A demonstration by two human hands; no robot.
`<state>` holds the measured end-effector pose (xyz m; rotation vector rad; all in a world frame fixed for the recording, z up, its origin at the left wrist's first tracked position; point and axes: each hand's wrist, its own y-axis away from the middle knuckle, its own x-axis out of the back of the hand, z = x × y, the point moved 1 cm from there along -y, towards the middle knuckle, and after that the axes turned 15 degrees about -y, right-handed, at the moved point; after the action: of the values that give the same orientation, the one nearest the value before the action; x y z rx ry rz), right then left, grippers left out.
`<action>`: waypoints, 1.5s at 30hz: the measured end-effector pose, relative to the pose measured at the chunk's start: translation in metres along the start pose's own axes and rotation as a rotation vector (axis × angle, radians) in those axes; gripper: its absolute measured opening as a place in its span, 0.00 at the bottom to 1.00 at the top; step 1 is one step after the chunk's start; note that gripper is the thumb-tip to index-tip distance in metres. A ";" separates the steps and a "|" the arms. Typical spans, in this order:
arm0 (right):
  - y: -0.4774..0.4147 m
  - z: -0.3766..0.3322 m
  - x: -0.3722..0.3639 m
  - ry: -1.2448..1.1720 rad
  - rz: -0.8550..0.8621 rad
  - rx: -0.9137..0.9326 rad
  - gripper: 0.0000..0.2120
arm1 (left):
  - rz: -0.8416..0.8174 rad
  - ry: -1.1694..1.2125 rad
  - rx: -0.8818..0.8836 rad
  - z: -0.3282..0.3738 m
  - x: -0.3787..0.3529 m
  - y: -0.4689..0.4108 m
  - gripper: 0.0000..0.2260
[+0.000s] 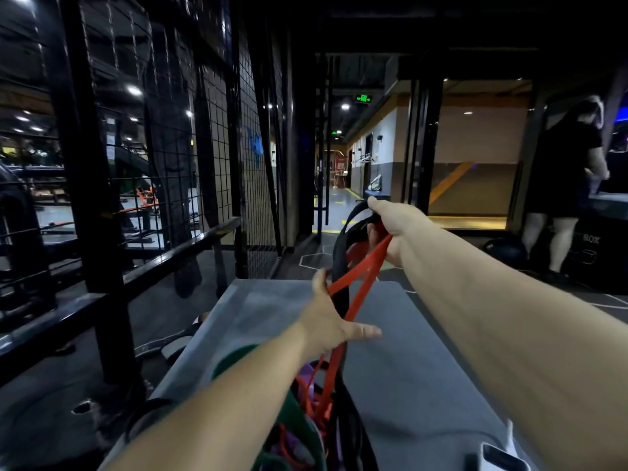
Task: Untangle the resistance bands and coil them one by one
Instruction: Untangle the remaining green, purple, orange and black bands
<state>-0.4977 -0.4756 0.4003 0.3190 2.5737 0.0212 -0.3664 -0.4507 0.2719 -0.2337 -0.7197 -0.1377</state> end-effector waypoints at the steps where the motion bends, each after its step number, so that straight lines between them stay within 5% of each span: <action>1: 0.001 -0.001 0.000 -0.028 0.007 -0.019 0.10 | 0.049 0.037 -0.020 0.000 -0.002 0.001 0.61; 7: 0.006 -0.002 0.004 0.060 -0.096 -0.097 0.21 | 0.182 0.086 -0.076 0.012 0.004 0.006 0.21; 11: 0.011 0.005 0.015 0.378 -0.274 -0.133 0.19 | 0.147 0.548 0.127 0.009 0.007 0.003 0.02; 15: 0.006 0.022 0.027 0.580 -0.276 -0.086 0.26 | 0.049 0.865 0.362 0.012 0.015 0.006 0.10; 20: 0.002 0.045 0.033 1.045 0.021 0.142 0.30 | 0.090 1.085 0.461 0.007 0.018 0.001 0.08; 24: -0.003 0.064 0.033 0.801 0.030 0.220 0.31 | 0.136 1.152 0.483 0.003 0.019 -0.003 0.07; 28: 0.000 0.078 0.033 0.415 -0.146 0.057 0.31 | 0.113 1.086 0.475 0.003 0.018 -0.001 0.08; 32: 0.006 0.093 0.035 0.393 -0.409 -0.124 0.32 | 0.076 0.937 0.403 0.010 0.023 0.002 0.08; 35: 0.012 0.094 0.035 0.405 -0.569 -0.158 0.15 | 0.004 0.783 0.328 0.019 0.030 0.005 0.13; 38: 0.013 0.089 0.036 0.466 -0.634 -0.185 0.06 | -0.061 0.687 0.310 0.021 0.039 0.005 0.19; 40: 0.011 0.086 0.038 0.551 -0.640 -0.194 0.08 | -0.033 0.566 0.330 0.017 0.047 0.004 0.22; 45: 0.010 0.079 0.037 0.466 -0.595 -0.195 0.06 | -0.026 0.481 0.303 0.012 0.054 0.004 0.16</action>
<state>-0.4845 -0.4609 0.3144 -0.5946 2.9861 0.1424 -0.3334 -0.4466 0.3157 0.0994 -0.2581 -0.1019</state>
